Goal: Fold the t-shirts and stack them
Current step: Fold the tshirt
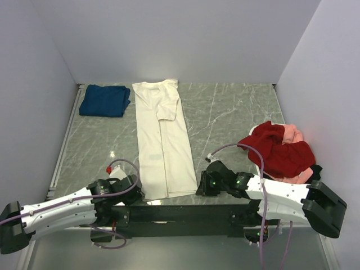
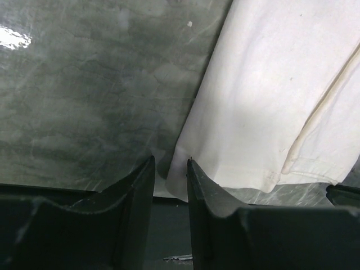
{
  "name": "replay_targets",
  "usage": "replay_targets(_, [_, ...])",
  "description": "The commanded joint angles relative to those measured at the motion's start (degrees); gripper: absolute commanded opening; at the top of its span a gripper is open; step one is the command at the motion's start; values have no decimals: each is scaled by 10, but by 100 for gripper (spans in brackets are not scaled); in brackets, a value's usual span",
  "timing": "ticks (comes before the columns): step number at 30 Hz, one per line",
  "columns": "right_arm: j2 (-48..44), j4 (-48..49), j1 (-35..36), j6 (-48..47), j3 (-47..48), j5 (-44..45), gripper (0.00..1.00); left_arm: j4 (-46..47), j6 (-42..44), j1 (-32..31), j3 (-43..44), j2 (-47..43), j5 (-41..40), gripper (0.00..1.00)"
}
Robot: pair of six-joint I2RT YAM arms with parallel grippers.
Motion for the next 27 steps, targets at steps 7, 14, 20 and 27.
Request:
replay_targets(7, [-49, -70, -8, -15, 48, 24, 33, -64, -9, -11, 34, -35, 2, 37])
replay_targets(14, [-52, -67, -25, -16, 42, 28, 38, -40, 14, -11, 27, -107, -7, 49])
replay_targets(20, [-26, -47, -36, -22, 48, 19, 43, -13, 15, -11, 2, -78, -11, 53])
replay_targets(27, [12, -16, -36, -19, 44, 6, 44, 11, 12, -12, -15, -28, -6, 45])
